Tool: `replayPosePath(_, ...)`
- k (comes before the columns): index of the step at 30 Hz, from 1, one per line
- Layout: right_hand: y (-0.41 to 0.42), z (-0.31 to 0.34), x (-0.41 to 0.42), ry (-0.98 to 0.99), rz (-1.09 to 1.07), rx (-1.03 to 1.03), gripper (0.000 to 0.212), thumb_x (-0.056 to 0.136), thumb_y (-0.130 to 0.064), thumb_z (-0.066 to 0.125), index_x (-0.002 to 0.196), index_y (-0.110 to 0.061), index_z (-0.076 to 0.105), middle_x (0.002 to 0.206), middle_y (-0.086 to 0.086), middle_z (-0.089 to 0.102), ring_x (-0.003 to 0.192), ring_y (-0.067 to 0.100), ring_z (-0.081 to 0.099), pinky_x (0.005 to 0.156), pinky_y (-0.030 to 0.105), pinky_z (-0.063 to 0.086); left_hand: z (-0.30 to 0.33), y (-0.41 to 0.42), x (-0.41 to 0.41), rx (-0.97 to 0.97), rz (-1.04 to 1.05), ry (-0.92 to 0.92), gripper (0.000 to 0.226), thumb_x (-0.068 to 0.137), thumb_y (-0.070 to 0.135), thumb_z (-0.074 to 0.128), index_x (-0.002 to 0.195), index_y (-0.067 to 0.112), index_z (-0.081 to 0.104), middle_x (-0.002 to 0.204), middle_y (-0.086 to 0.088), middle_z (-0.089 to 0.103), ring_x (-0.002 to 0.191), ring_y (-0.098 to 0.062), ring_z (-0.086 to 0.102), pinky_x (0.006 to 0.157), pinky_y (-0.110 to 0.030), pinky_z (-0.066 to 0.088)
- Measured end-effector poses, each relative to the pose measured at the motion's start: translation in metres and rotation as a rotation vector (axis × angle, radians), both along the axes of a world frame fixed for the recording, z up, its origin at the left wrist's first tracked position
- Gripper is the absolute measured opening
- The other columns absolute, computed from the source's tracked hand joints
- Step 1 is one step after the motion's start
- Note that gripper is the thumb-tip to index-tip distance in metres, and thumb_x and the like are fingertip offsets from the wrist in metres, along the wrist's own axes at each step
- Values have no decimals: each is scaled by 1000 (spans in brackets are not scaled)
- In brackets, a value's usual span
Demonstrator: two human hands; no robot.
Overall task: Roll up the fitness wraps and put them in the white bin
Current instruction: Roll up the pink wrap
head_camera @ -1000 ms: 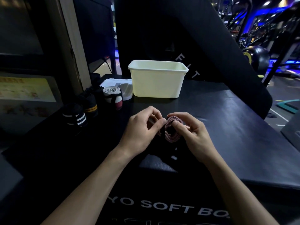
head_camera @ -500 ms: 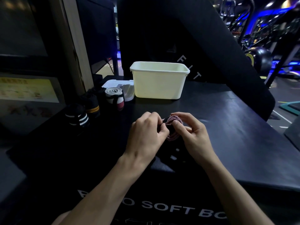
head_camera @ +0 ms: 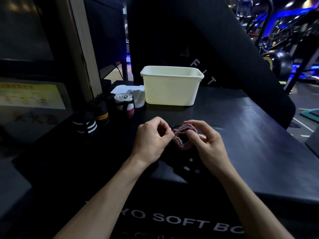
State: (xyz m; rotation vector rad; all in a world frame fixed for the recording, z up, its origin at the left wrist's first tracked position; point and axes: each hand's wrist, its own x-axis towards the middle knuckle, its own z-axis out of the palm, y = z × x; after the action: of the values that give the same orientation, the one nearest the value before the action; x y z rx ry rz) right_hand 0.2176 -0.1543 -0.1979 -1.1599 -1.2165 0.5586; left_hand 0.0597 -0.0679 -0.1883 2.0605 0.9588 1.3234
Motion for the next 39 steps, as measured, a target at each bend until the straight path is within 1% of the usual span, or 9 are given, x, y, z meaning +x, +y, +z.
replayPosePath(5, -3, -1, 2, -52, -1, 11, 24, 99, -7, 65, 113, -26, 71, 100, 6, 75, 88, 23, 72, 81, 36, 58, 4, -2, 0, 169, -9, 115, 9, 86, 17, 67, 92, 15, 73, 79, 4, 71, 71, -15, 67, 70, -33, 55)
replayPosePath(9, -4, -3, 2, -90, -4, 27, 26, 97, -5, 67, 113, -25, 71, 103, 3, 75, 95, 27, 72, 90, 41, 58, 5, -4, 4, 300, 31, 317, 11, 88, 14, 57, 94, 9, 65, 89, -10, 67, 78, -40, 64, 67, -48, 53)
replayPosePath(11, -4, -3, 3, -95, 3, 28, 28, 96, -3, 67, 114, -24, 71, 103, 4, 75, 96, 26, 72, 90, 41, 58, 7, -5, 5, 300, 17, 355, 8, 89, 13, 56, 93, 10, 62, 88, -9, 65, 77, -41, 61, 66, -48, 51)
replayPosePath(16, -3, -4, 6, -30, 52, 6, 26, 98, -2, 64, 115, -21, 70, 103, 8, 75, 93, 23, 72, 84, 33, 57, 6, 7, 3, -101, -114, 202, 12, 88, 21, 61, 78, 17, 67, 65, 5, 64, 57, -7, 54, 58, -27, 43)
replayPosePath(20, 0, -1, 5, 24, 42, 5, 23, 99, 1, 60, 115, -13, 70, 102, 2, 77, 92, 12, 72, 82, 22, 55, 8, 11, 4, -712, -433, -133, 19, 98, 6, 53, 93, 2, 71, 84, -14, 64, 68, -13, 57, 62, -25, 49)
replayPosePath(22, 0, 0, 6, 26, 23, 3, 22, 99, 0, 60, 115, -11, 70, 101, -3, 77, 90, 6, 71, 80, 17, 53, 12, 15, 0, -871, -537, -152, 21, 101, 5, 49, 102, 2, 70, 89, -13, 64, 73, -12, 60, 66, -22, 54)
replayPosePath(27, 3, 1, 8, 61, -7, -20, 20, 101, -8, 60, 114, -16, 72, 105, 3, 77, 95, 11, 71, 84, 21, 52, 15, 18, -7, -885, -609, -133, 18, 103, 10, 55, 101, 2, 71, 82, -6, 69, 75, -10, 66, 75, -24, 60)
replayPosePath(34, 9, 3, 5, 47, -34, -36, 18, 103, -11, 58, 114, -14, 71, 104, 3, 78, 88, 8, 71, 79, 18, 54, 21, 2, 4, -620, -293, -35, 21, 96, 8, 61, 82, -4, 72, 70, -9, 68, 63, -19, 67, 64, -33, 58)
replayPosePath(39, 13, 4, 10, -91, -148, -46, 28, 110, -24, 44, 115, -18, 71, 105, -4, 77, 101, 7, 70, 89, 18, 49, 25, -6, 9, -827, -442, -224, 20, 101, 5, 56, 87, 1, 70, 71, -6, 69, 61, -11, 66, 64, -22, 58)
